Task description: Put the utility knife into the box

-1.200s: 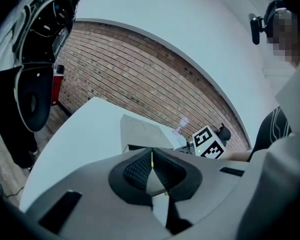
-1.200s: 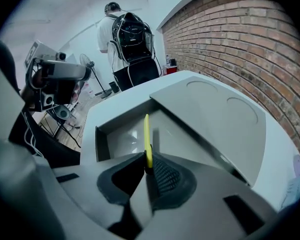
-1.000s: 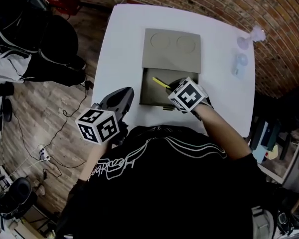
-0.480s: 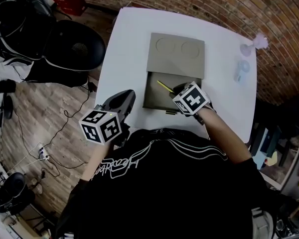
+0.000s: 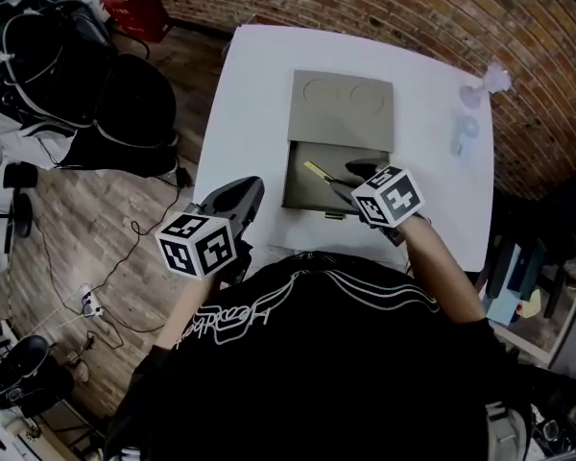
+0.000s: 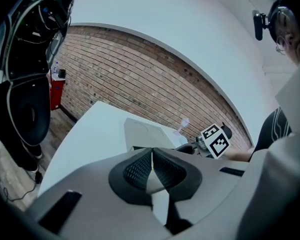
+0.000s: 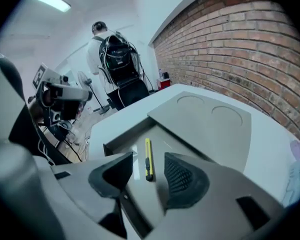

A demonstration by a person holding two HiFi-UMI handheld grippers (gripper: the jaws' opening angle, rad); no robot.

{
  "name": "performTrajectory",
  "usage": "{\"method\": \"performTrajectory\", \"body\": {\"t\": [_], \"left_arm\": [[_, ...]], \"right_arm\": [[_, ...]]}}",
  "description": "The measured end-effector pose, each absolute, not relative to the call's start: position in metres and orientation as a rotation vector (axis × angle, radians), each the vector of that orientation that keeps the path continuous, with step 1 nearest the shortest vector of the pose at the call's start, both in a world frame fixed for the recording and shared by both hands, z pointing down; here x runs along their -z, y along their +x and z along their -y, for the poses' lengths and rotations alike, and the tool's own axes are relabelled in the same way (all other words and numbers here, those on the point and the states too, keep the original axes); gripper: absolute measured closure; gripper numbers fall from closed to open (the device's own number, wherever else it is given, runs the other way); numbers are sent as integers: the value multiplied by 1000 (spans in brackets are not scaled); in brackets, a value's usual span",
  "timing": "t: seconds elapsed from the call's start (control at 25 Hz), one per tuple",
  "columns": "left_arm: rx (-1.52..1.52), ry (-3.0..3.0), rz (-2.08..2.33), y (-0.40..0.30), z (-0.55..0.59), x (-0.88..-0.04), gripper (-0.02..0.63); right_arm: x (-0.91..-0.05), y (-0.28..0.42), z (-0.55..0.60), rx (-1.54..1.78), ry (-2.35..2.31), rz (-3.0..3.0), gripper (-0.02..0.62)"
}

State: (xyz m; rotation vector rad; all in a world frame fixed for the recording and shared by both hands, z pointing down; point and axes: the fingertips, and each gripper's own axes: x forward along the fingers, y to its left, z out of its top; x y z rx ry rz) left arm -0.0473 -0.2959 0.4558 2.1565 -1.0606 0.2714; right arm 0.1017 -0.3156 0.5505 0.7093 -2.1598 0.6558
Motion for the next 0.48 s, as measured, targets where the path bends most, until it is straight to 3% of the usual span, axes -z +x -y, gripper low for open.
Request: {"method": "performTrajectory", "body": {"t": [0.24, 0.48], "left_arm": [[-286, 2182, 1008, -45, 285, -436, 571], [-273, 2240, 929, -35, 264, -409, 571]], "right_arm": [[-492, 93, 305, -741, 835, 2347, 425], [-443, 79, 270, -649, 848, 2506, 542]]}}
